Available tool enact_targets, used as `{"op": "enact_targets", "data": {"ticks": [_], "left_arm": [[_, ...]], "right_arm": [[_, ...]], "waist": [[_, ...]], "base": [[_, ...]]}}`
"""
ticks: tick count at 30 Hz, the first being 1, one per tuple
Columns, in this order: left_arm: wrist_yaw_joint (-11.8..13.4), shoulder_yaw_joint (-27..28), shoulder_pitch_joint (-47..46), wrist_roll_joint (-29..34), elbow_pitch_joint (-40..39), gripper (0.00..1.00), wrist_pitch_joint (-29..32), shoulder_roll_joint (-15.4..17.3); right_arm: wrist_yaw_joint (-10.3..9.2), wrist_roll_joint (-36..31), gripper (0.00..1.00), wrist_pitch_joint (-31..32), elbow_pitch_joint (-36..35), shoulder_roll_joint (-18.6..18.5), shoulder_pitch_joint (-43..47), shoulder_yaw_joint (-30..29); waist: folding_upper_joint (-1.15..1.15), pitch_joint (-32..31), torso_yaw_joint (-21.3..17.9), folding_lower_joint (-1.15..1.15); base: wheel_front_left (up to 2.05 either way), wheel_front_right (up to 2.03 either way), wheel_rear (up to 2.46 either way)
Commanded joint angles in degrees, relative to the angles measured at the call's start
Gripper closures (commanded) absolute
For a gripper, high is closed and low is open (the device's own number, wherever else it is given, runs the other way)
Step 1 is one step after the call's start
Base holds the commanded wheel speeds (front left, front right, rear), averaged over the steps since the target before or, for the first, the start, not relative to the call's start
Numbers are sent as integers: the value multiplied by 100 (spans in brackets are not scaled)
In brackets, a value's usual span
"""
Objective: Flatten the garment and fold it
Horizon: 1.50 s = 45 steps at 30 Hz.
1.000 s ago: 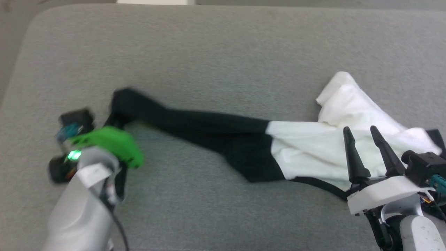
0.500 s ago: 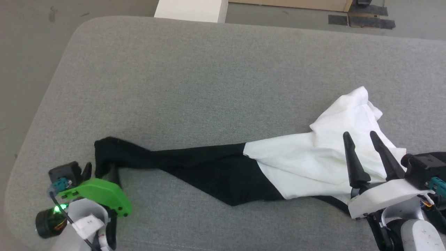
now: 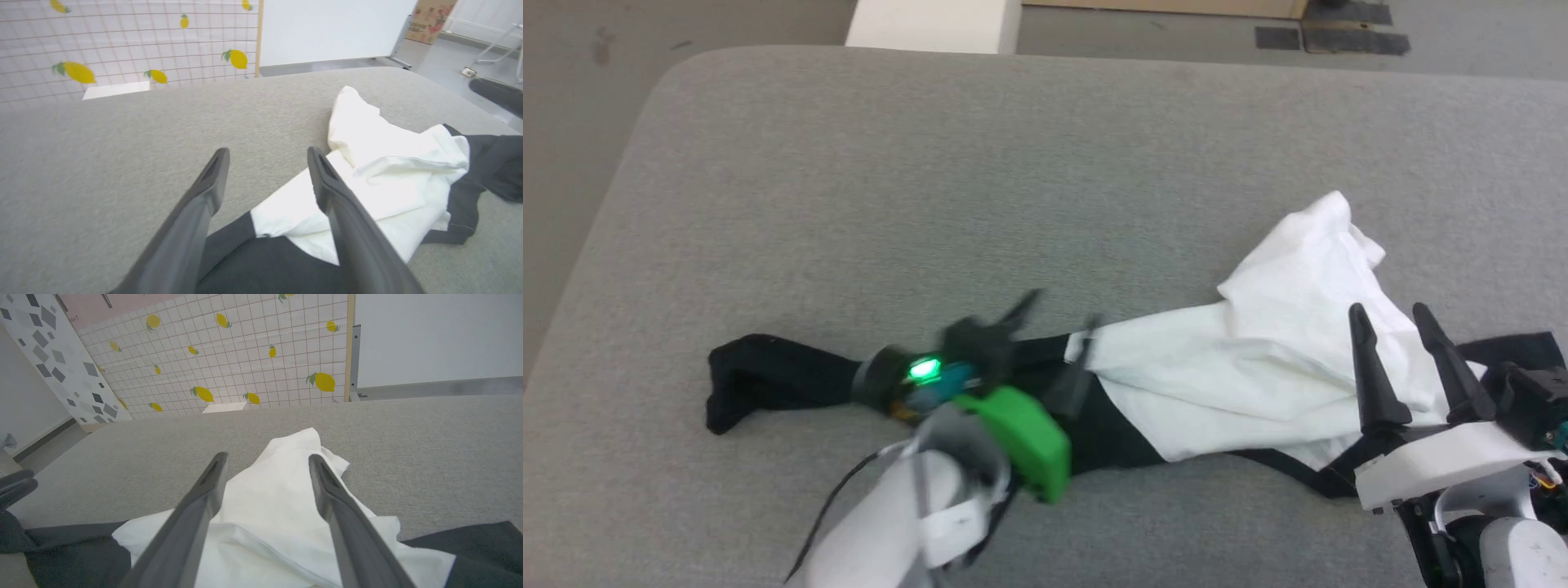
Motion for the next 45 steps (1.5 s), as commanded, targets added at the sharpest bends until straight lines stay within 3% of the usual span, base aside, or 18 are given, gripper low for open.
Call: {"op": "enact_targets", "data": {"ticks": [1,4,8,14,23,24,25,26,31,36,45], "left_arm": [[-191,-177,-272,100,140,0,108,-80],[-622,-570,-710,190,535,0,378,-271],[-981,-913,-1194,213,1035,0,650,-462],[-1167,-1283,-1799,119,1676,0,1008,-630],[-1225,-2146,-2777,-159,2558,0,1597,-697],[-1225,-2221,-2819,-266,2574,44,1613,-705],[-1225,-2284,-2853,-347,2574,64,1617,-709],[-1226,-2358,-2895,-435,2570,100,1614,-706],[-1226,-2488,-3086,-684,2500,100,1335,-624],[-1193,-2134,-3449,-790,2404,100,828,-446],[-793,-1294,-4387,-599,2674,100,187,821]], "right_arm": [[-9,22,0,-38,-62,3,-13,-15],[-9,32,0,-63,-110,3,-39,-61],[-9,84,0,-118,-100,3,-52,-83],[-9,207,0,-241,-10,3,-89,-14],[-9,367,0,-484,289,3,-250,205],[-9,378,0,-508,321,3,-260,215],[-9,384,0,-525,347,3,-266,215],[-9,388,0,-545,372,3,-270,214],[-9,384,0,-585,442,3,-280,183],[-9,355,0,-571,437,3,-321,167],[-9,336,0,-522,376,3,-413,334]], "waist": [[0,126,-187,0],[0,249,-409,0],[0,412,-705,0],[0,628,-1080,0],[0,879,-1504,0],[0,887,-1525,0],[0,892,-1534,0],[0,897,-1543,0],[0,891,-1524,0],[0,888,-1410,0],[0,1077,-1376,0]], "base": [[0,0,0],[0,0,0],[0,0,0],[0,0,0],[0,0,0],[0,0,0],[0,0,0],[0,0,0],[0,0,0],[0,0,0],[0,0,0]]}}
